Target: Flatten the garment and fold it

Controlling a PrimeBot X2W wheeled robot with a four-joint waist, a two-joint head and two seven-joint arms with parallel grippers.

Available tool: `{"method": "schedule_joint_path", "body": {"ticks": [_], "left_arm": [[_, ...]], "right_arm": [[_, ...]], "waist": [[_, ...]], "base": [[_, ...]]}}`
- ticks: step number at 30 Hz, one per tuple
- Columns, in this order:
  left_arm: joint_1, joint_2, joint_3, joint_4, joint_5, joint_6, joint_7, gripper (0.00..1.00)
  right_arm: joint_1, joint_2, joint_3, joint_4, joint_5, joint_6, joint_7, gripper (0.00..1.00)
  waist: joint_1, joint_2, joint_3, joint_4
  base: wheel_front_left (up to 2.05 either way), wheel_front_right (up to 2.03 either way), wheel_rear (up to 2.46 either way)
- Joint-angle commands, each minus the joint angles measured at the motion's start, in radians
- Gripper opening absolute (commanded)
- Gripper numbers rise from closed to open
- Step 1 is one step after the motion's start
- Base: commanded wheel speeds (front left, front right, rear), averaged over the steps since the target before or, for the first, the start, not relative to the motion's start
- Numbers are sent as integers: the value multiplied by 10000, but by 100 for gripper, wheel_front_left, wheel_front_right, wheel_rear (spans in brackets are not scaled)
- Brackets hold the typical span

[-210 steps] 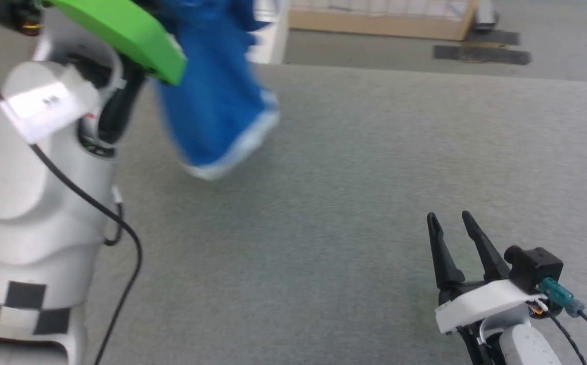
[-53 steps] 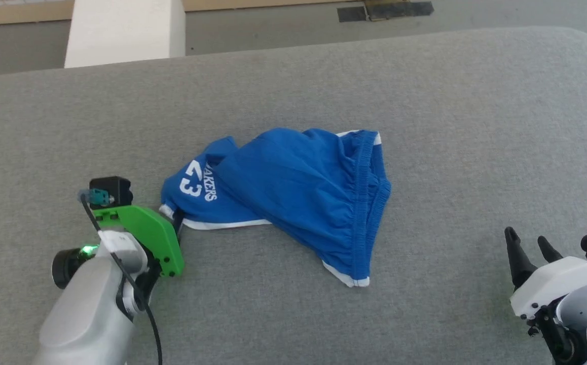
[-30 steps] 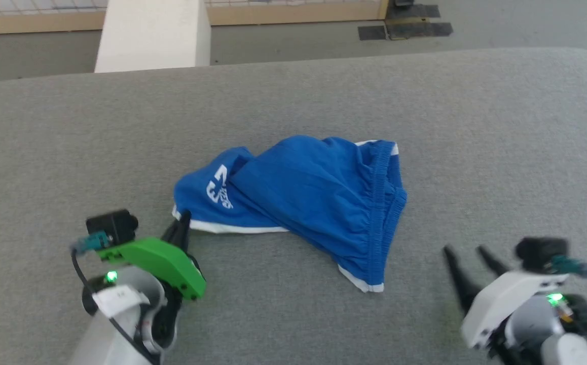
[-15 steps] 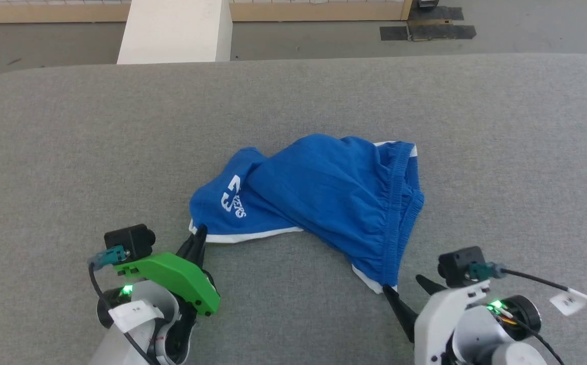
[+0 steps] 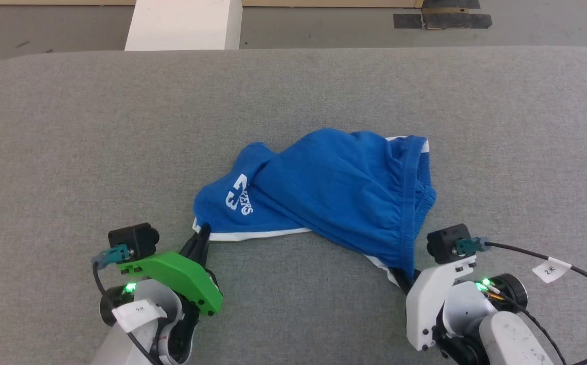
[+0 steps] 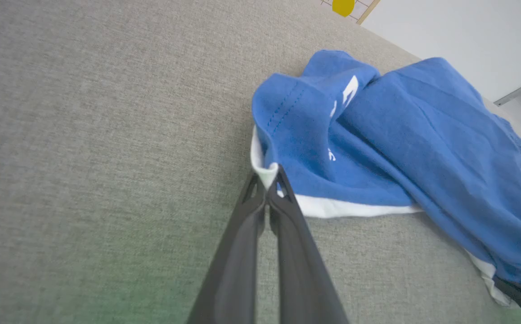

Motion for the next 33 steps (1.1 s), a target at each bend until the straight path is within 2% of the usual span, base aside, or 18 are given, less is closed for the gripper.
{"method": "schedule_joint_path", "body": {"ticks": [1, 7, 11, 14, 18, 22, 23, 25, 29, 33], "left_arm": [[-119, -8, 10, -10, 30, -18, -111, 0], [-340, 59, 451, -548, -268, -191, -546, 0], [-905, 366, 954, -1273, -520, -295, -594, 0], [-1649, 769, 1158, -1765, -478, -223, -232, 0], [-2764, 1153, 1280, -2238, -562, -180, 485, 0], [-3987, 1499, 1293, -2262, -649, -162, 1311, 0], [-4329, 1589, 1264, -2141, -652, -196, 1517, 0], [-4961, 1747, 1247, -1855, -679, -242, 1880, 0], [-6291, 2077, 1256, -1119, -437, -189, 2257, 0], [-7640, 2284, 1221, -339, -178, -56, 2588, 0]], "right_arm": [[39, -1, -24, 198, 170, -15, 1, 0], [-192, -1, -647, -924, 1880, -15, -135, 0], [-870, -1, -1470, -2144, 3278, -15, 237, 0], [-1738, -59, -2260, -2778, 4264, -15, 755, 0], [-3055, -45, -3252, -3013, 5512, -15, 1573, 0], [-4519, -18, -4126, -2569, 6259, -15, 2480, 0], [-4936, -11, -4413, -2128, 6842, -15, 2667, 0], [-5728, -7, -4583, -1360, 7208, -15, 3023, 0], [-7484, -4, -4515, 66, 6696, -15, 3356, 0], [-9400, -3, -4151, 1683, 5983, -15, 3125, 0]], "waist": [[0, 0, -49, -37], [0, 0, -430, -201], [0, 0, -821, -269], [0, 0, -1148, -242], [0, 0, -1422, -167], [0, 0, -1394, -104], [0, 0, -1366, -80], [0, 0, -1206, -73], [0, 0, -655, -128], [0, 0, 200, -221]], "base": [[0, 0, 0], [0, 0, 0], [0, 0, 0], [0, 0, 0], [0, 0, 0], [0, 0, 0], [0, 0, 0], [0, 0, 0], [0, 0, 0], [0, 0, 0]]}}
